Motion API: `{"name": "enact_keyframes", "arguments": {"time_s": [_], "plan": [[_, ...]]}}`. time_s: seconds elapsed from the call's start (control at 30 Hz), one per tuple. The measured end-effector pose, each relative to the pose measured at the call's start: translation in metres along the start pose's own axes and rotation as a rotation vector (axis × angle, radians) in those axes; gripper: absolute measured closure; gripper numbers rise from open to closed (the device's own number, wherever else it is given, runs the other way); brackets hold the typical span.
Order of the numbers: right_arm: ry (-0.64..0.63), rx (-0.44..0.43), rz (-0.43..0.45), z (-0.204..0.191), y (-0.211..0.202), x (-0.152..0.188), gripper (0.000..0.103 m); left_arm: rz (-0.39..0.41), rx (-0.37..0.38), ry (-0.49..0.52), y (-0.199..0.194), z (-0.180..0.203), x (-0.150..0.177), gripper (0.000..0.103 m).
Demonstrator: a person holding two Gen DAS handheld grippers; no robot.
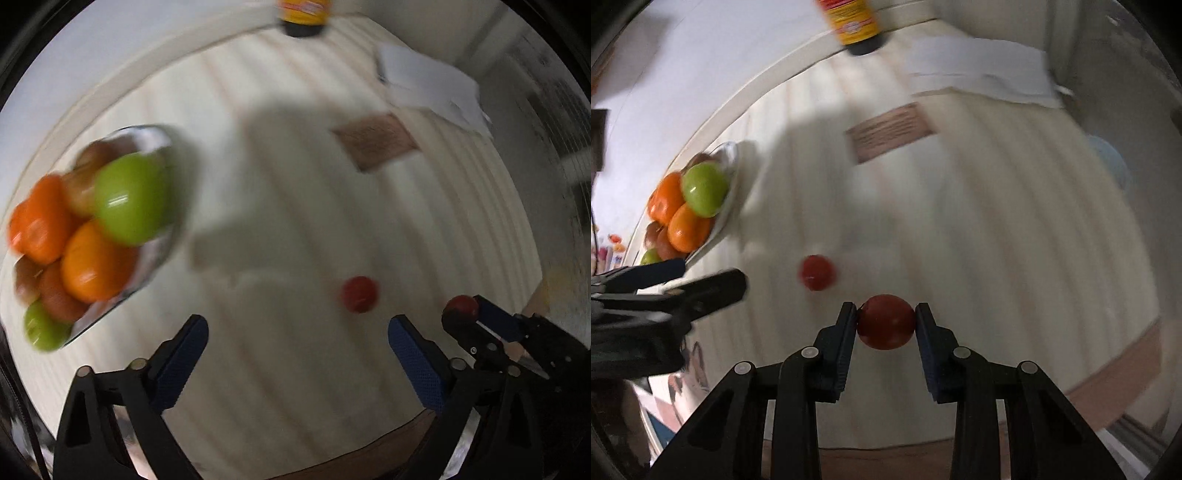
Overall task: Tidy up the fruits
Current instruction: 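Grasp a cherry tomato with the right tool while the left tool grasps the other, then carry both cherry tomatoes to the floral plate with both tools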
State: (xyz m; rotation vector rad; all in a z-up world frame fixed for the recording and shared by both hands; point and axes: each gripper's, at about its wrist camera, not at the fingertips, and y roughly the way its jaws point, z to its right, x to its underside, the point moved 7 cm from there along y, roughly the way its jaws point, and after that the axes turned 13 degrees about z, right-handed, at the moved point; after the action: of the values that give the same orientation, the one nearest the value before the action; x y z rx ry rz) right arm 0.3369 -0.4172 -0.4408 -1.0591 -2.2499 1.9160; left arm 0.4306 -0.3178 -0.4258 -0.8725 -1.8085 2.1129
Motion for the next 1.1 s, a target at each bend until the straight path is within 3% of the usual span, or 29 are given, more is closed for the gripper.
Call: {"name": "enact_keyframes", "arguments": {"time_s": [0.07,0.17,0.23,0.3,0.47,0.87,1.1], "plan": [[0.016,0.021,0.001,0.013,-0.002,0.002,0.068,-0.02,0.015,0.033,0.011,0.016,-0.001,0.024],[0.041,0.05,0.002,0.03,-0.005,0.005,0.068,-0.03,0.033,0.058,0.022,0.031,-0.003,0.028],[0.056,0.059,0.004,0.037,-0.008,0.003,0.068,-0.035,0.042,0.072,0.027,0.038,-0.004,0.039],[0.072,0.062,0.01,0.041,-0.011,0.003,0.068,-0.05,0.051,0.081,0.031,0.042,-0.003,0.057],[0.083,0.067,0.023,0.043,-0.012,-0.002,0.068,-0.041,0.055,0.092,0.033,0.049,-0.006,0.079],[0.07,0.067,0.062,0.039,-0.027,-0.01,0.068,0.015,0.078,0.07,0.006,0.041,0.003,0.08],[0.018,0.018,0.084,0.011,-0.038,-0.02,0.068,0.09,0.083,-0.062,-0.035,-0.013,-0.001,0.08]]}}
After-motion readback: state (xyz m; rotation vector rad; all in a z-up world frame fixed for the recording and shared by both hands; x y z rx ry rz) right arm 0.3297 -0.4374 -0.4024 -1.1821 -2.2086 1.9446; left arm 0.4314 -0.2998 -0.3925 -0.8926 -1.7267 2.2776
